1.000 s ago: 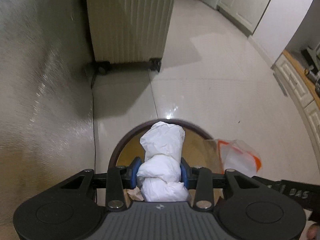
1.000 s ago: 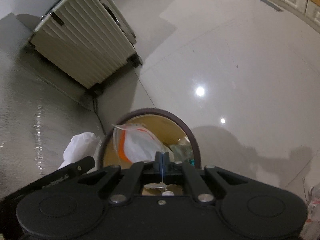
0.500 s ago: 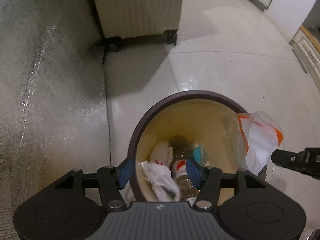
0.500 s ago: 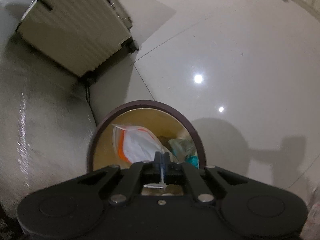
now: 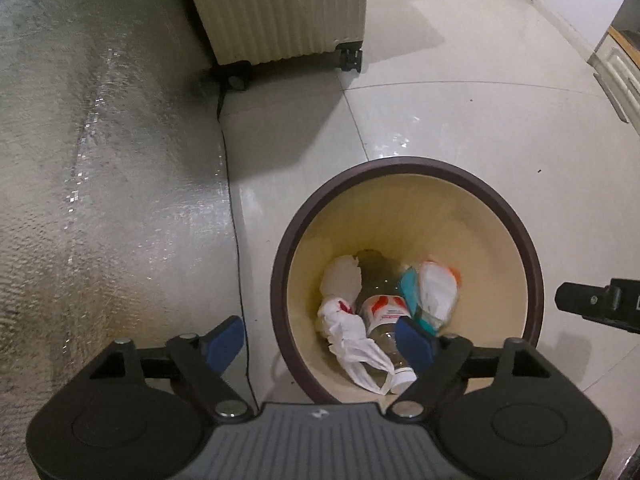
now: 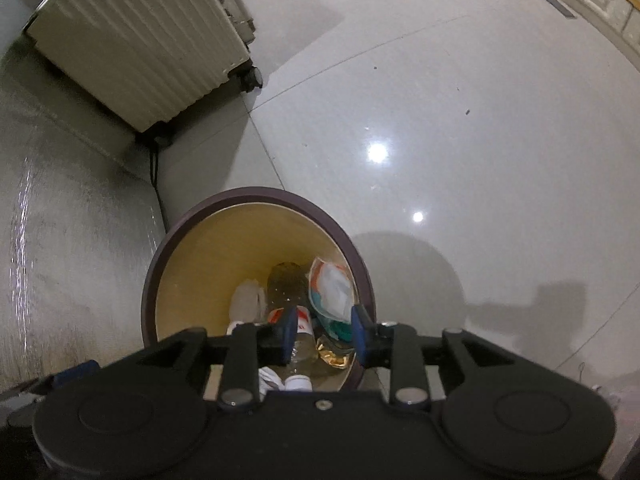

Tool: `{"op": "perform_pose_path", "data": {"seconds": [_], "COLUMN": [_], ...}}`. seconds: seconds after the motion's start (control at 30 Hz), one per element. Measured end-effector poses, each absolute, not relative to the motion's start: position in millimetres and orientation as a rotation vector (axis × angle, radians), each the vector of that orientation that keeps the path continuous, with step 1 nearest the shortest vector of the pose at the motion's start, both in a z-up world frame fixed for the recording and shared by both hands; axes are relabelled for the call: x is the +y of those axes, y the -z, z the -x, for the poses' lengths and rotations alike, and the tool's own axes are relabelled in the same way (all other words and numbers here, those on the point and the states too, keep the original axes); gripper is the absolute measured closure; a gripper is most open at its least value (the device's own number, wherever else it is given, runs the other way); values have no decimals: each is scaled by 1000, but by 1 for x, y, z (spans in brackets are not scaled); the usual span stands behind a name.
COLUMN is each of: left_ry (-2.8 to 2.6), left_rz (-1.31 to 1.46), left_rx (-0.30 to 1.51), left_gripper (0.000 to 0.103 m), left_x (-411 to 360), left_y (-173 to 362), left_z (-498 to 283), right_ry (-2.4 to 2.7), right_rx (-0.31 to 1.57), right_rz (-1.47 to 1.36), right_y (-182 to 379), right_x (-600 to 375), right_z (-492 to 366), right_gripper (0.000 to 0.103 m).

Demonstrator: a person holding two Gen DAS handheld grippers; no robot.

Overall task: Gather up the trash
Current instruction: 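Open both tools to drop the paper and plastic bag into the wastebasket, then move both open tools back over the table toward the foil and cardboard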

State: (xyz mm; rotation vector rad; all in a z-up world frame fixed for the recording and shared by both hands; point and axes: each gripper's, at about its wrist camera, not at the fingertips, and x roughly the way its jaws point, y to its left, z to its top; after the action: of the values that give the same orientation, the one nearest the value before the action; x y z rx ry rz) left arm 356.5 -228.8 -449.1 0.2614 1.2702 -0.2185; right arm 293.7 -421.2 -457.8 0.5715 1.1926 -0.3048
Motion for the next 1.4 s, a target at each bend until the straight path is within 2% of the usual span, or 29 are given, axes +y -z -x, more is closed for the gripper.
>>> {"op": "perform_pose_path", "data": {"seconds": [0.17,0.33,0.4,0.57,0.63,0.67,0.8,1.4], "left_ry": [190,176,171,155,143,138,125,156], "left_rz": [-232,-197,-191,-164,-156,-151,-131,-131], "left_rx": [1280,1280,1278,1267,1260,1258,1246,1133], "left_gripper": [10,5,4,0,0,0,0,0], "left_x": [-221,-218,-216,-209,-205,-204,-199,-187], "left_y": [442,431,426,414,409,406,392,297], "left_z": [-354,-350,-346,-334,-329,-327,-318,-242], "right_ry": [256,225,220,198,190,186,203,252], "right_rx": [1197,1182,1182,1173,1169,1162,1132,1005], "right_rz": [-497,-439,-423,-381,-362,-353,-359,-308], "right_y": [448,435,430,417,412,409,395,300], "right_x": [-417,-420,-422,-421,-419,-418,-421,-418], "right_z": [-292,-285,-281,-274,-270,-268,-255,-170], "right_gripper": [59,35,28,18,6,4,0,0]}}
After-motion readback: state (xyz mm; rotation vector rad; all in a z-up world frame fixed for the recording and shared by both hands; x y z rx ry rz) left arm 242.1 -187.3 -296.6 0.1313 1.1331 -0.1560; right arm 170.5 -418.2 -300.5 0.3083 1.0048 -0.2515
